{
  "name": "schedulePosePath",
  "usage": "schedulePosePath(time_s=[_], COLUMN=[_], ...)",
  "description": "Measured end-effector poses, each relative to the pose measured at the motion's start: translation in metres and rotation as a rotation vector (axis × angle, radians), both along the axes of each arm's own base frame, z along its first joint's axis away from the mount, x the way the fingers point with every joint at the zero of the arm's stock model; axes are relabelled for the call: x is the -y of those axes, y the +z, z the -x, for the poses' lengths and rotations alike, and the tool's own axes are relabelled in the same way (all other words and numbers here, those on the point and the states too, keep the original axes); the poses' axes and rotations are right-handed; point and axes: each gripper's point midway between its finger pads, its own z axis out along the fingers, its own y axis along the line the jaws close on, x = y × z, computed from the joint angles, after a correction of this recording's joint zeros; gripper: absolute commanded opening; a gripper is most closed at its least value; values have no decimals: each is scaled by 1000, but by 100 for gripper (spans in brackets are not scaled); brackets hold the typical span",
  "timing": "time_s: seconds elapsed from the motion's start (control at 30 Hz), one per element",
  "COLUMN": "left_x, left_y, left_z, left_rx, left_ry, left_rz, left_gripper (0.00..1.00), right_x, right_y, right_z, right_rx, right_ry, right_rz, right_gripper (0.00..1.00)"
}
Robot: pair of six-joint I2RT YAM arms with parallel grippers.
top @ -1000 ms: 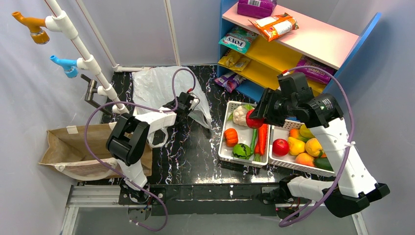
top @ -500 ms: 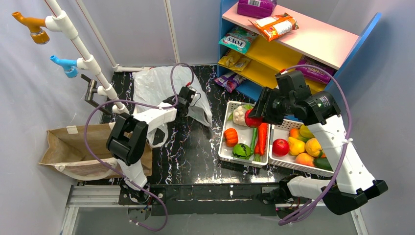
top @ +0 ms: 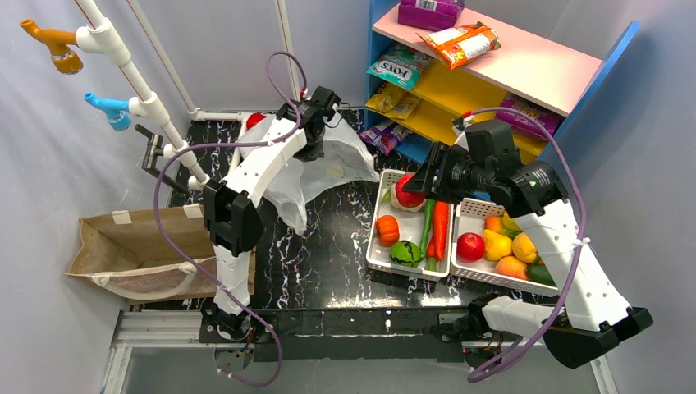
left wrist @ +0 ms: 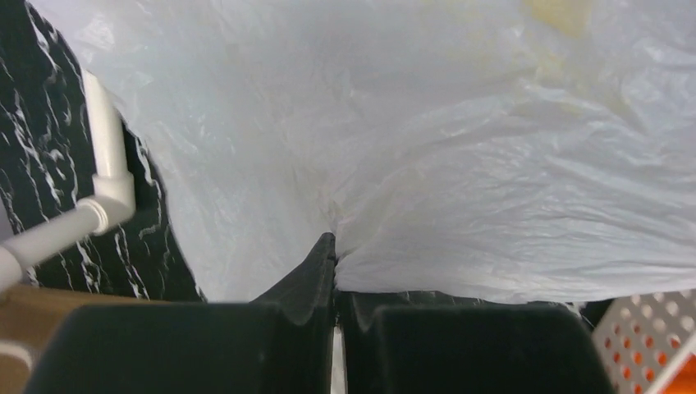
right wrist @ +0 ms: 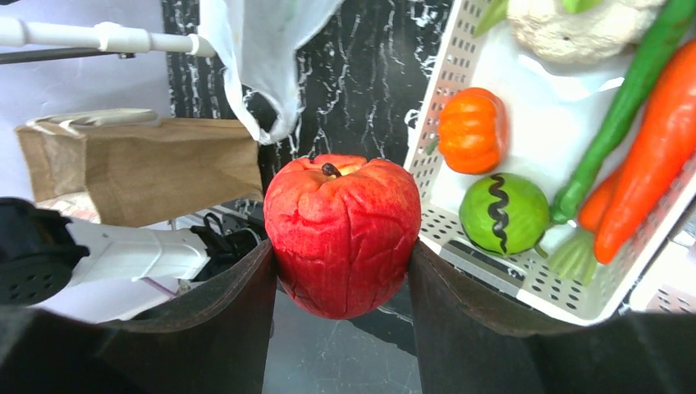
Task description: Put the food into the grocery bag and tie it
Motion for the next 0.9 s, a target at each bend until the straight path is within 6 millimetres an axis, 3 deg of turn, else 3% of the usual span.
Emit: schedulePosePath(time_s=[0.13, 0.33, 0.63, 0.9], left_x=[7, 29, 46, 66], left_y=[15, 65, 57, 84], left_z=[18, 23, 56, 73], left_rx=[-66, -26, -188, -241], left_ry=[55, 118, 239, 259], left_rz=[72, 266, 453, 680], left_gripper=[0, 0, 0, 0], right_x=[-6, -16, -34, -45], right_y=[11, 28, 39, 26], right_z=[-1, -6, -21, -38], right_rx=[47, 112, 157, 126], right_ry=[26, 55, 98, 102], right_rz=[-48, -109, -168, -158], right_gripper=[34, 34, 33, 33])
